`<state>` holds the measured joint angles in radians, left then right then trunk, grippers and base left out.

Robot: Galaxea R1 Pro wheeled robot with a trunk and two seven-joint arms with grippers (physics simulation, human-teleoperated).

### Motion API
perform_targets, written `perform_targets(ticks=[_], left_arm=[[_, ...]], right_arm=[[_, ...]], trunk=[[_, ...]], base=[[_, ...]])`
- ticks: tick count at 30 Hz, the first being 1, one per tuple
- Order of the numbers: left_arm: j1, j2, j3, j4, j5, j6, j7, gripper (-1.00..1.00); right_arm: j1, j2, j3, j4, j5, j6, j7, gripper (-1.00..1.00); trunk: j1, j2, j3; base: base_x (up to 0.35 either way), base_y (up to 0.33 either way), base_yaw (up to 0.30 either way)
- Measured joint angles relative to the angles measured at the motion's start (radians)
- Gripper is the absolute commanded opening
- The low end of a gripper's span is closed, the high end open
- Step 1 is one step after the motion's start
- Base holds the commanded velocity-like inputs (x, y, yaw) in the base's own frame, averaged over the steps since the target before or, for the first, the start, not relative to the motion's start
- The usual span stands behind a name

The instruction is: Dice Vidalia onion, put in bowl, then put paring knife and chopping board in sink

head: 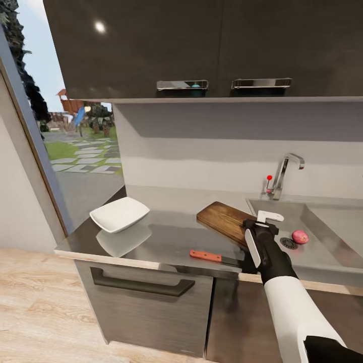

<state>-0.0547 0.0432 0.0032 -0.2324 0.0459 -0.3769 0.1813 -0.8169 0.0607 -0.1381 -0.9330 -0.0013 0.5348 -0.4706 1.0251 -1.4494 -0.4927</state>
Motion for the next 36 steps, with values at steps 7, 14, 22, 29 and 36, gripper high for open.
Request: perform_targets(ticks=[7, 14, 22, 29, 36], left_arm=[[0.0, 0.0, 0.0, 0.0, 0.0, 0.0, 0.0, 1.0], [0.0, 0.0, 0.0, 0.0, 0.0, 0.0, 0.0, 1.0], [0.0, 0.0, 0.0, 0.0, 0.0, 0.0, 0.0, 1.0], [0.0, 0.0, 0.0, 0.0, 0.0, 0.0, 0.0, 1.0], [0.0, 0.0, 0.0, 0.0, 0.0, 0.0, 0.0, 1.0]], right_arm=[[0.001, 0.0, 0.001, 0.0, 0.0, 0.0, 0.0, 1.0], [0.002, 0.001, 0.001, 0.001, -0.001, 0.0, 0.0, 1.0], [0.002, 0.004, 0.003, 0.035, -0.003, 0.0, 0.002, 1.0], [0.002, 0.003, 0.003, 0.043, -0.004, 0.0, 0.002, 1.0], [0.001, 0.005, 0.004, 0.041, 0.004, -0.002, 0.002, 1.0]], trunk=[[0.0, 0.0, 0.0], [0.0, 0.0, 0.0], [0.0, 0.0, -0.002], [0.0, 0.0, -0.01], [0.0, 0.0, -0.014]], base=[[-0.077, -0.087, 0.0], [-0.009, -0.011, 0.0], [0.0, 0.0, 0.0], [0.0, 0.0, 0.0], [0.0, 0.0, 0.0]])
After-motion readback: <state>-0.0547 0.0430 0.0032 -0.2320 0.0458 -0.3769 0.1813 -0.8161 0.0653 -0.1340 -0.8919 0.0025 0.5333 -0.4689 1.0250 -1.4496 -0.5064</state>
